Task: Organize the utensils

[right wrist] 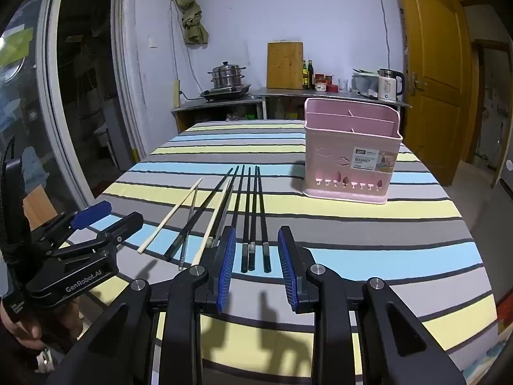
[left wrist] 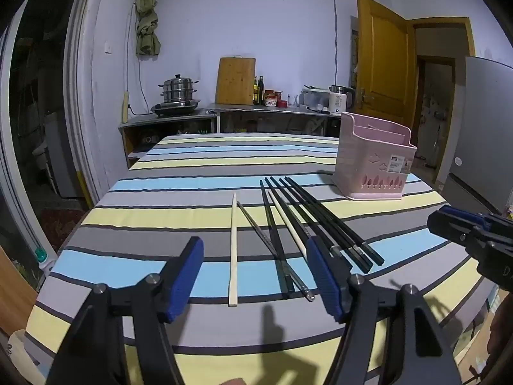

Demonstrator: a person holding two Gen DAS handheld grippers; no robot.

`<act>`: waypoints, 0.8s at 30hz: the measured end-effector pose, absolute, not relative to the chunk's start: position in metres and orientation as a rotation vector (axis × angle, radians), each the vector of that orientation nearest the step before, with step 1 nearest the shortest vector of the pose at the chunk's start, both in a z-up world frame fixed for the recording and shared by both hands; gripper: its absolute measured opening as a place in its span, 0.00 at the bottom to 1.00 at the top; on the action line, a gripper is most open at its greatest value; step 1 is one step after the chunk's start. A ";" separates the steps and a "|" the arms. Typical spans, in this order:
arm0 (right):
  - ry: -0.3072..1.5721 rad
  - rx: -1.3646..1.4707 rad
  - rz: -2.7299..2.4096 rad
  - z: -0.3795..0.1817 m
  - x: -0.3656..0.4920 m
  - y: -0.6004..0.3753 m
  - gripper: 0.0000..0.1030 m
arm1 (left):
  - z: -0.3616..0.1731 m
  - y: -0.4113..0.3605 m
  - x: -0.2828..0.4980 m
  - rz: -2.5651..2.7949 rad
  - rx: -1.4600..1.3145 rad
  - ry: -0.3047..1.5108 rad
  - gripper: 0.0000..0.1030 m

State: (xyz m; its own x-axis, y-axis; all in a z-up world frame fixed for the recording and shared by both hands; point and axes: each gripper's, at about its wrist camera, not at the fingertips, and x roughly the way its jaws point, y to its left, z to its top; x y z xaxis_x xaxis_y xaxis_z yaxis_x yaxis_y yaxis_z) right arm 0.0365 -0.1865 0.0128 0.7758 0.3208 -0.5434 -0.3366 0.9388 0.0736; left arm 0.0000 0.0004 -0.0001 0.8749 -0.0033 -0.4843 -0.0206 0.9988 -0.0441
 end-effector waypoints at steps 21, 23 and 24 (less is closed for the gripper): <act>0.584 -0.036 0.356 0.015 0.033 -0.184 0.27 | 0.004 0.002 -0.001 0.004 -0.059 0.497 0.67; 0.585 -0.036 0.356 0.015 0.033 -0.184 0.27 | 0.004 0.002 -0.001 0.006 -0.058 0.497 0.67; 0.584 -0.038 0.356 0.015 0.033 -0.184 0.27 | 0.004 0.002 -0.001 0.005 -0.059 0.497 0.67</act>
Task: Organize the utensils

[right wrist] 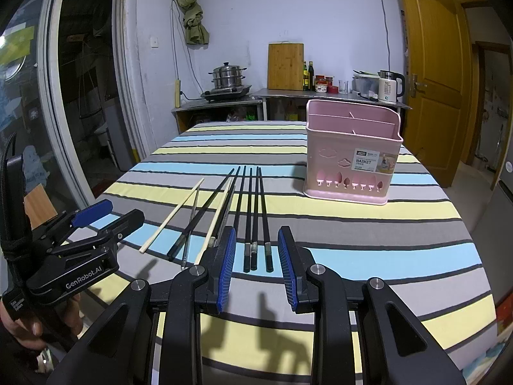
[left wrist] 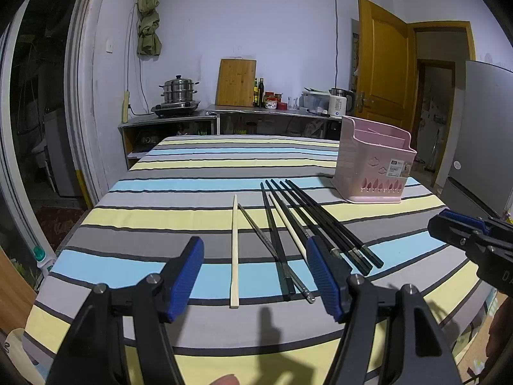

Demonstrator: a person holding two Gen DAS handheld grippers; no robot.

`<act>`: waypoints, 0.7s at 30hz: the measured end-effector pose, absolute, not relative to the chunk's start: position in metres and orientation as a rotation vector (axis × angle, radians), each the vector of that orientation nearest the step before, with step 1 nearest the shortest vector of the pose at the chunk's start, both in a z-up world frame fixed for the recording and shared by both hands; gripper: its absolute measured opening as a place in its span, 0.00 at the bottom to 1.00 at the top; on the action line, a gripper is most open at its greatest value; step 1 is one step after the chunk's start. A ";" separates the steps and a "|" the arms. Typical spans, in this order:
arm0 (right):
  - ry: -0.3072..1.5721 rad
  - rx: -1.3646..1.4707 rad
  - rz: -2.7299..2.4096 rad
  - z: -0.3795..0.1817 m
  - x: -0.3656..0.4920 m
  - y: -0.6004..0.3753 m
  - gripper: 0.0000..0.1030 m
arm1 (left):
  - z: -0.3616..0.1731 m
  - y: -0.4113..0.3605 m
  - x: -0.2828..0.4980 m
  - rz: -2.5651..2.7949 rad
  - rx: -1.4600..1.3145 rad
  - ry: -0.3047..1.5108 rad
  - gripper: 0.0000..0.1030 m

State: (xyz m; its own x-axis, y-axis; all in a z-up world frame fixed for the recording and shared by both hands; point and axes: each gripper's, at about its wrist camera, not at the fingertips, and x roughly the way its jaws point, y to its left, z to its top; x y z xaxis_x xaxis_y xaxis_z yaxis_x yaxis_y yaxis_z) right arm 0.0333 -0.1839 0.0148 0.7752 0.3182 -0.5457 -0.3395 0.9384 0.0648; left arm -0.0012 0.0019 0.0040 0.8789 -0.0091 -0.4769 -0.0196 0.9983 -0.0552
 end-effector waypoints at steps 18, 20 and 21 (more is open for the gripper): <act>0.582 -0.039 0.356 0.014 0.033 -0.184 0.27 | 0.005 0.003 -0.002 0.004 -0.055 0.491 0.67; 0.583 -0.039 0.358 0.014 0.033 -0.184 0.27 | 0.004 0.003 -0.002 0.004 -0.055 0.491 0.67; 0.583 -0.039 0.358 0.016 0.032 -0.184 0.27 | 0.004 0.003 -0.002 0.004 -0.055 0.491 0.67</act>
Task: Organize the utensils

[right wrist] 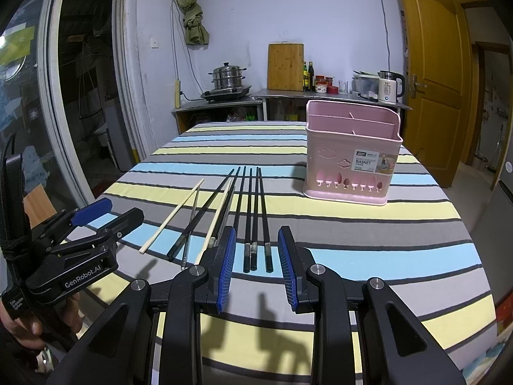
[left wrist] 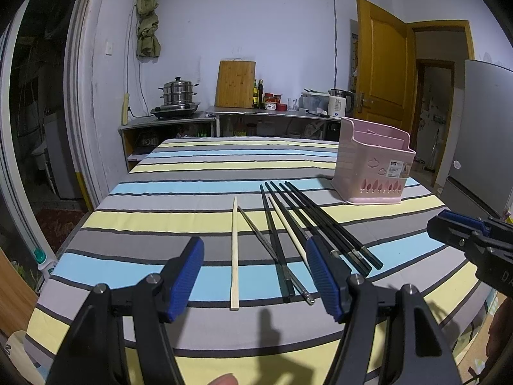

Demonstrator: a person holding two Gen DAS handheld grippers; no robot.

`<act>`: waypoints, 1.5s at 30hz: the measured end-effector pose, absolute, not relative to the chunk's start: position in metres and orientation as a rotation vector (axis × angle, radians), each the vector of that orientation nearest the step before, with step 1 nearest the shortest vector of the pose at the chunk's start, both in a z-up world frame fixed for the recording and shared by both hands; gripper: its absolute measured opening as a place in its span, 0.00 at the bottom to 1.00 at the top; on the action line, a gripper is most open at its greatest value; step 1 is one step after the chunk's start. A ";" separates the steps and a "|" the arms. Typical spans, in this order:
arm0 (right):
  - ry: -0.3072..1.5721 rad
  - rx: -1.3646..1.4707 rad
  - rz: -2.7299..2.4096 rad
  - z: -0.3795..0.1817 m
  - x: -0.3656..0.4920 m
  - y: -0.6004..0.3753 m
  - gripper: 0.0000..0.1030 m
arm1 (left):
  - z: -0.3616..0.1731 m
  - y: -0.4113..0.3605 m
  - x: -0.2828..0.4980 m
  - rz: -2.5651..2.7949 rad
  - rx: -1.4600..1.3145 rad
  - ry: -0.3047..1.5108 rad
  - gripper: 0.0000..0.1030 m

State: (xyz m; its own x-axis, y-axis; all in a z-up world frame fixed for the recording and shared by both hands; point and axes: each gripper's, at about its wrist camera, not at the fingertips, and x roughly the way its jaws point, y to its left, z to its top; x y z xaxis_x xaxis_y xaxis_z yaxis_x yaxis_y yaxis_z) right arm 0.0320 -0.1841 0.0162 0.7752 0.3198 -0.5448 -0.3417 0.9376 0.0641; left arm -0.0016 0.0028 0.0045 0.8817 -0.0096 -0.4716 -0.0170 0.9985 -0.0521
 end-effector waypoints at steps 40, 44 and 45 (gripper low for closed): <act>0.581 -0.037 0.360 0.019 0.033 -0.186 0.27 | 0.008 -0.002 -0.001 -0.003 -0.049 0.488 0.67; 0.580 -0.038 0.360 0.019 0.033 -0.186 0.27 | 0.009 -0.002 -0.001 -0.004 -0.049 0.488 0.67; 0.580 -0.038 0.360 0.018 0.033 -0.186 0.27 | 0.009 -0.003 -0.002 -0.004 -0.049 0.488 0.67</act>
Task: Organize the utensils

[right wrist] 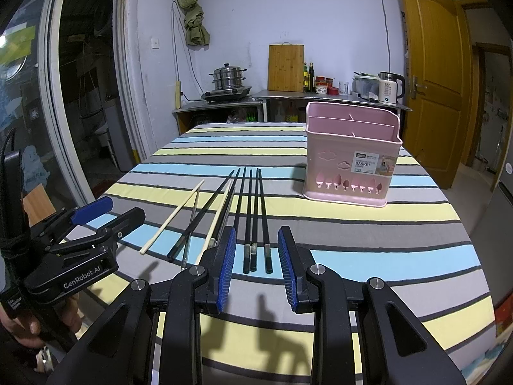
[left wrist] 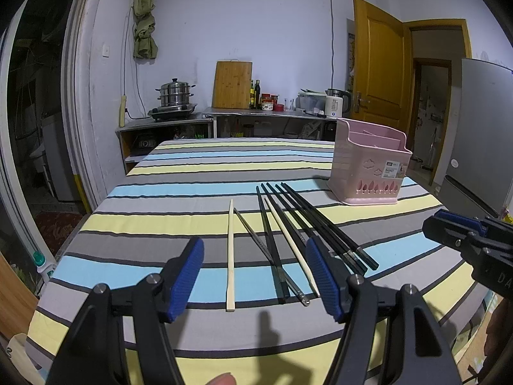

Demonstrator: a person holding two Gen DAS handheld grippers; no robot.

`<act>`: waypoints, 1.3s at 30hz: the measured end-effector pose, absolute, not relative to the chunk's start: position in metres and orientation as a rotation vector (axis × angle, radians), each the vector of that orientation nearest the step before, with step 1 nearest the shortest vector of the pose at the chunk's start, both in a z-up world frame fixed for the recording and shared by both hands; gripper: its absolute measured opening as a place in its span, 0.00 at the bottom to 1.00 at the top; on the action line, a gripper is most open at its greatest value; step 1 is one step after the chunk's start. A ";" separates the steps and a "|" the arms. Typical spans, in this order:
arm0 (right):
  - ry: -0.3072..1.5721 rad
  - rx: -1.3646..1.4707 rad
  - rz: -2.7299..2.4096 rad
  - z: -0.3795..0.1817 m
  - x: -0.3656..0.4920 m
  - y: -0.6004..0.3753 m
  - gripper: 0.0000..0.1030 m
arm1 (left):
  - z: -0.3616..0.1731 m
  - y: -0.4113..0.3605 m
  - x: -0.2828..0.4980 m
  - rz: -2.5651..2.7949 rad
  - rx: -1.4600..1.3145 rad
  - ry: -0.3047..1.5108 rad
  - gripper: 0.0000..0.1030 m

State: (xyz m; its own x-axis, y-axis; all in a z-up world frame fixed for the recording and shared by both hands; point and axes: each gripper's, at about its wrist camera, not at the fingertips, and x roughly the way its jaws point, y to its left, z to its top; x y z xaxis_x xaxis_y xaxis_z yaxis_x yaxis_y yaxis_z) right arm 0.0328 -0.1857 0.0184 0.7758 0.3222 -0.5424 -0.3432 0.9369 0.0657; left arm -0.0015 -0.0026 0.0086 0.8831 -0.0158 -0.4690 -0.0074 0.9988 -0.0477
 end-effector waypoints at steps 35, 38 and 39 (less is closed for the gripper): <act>0.658 -0.069 0.374 -0.001 0.080 -0.173 0.27 | -0.019 0.023 0.061 0.013 -0.049 0.686 0.65; 0.696 -0.095 0.373 -0.010 0.100 -0.166 0.27 | -0.029 0.034 0.083 0.001 -0.107 0.781 0.59; 0.705 -0.098 0.377 -0.012 0.106 -0.164 0.27 | -0.033 0.036 0.090 -0.006 -0.118 0.809 0.57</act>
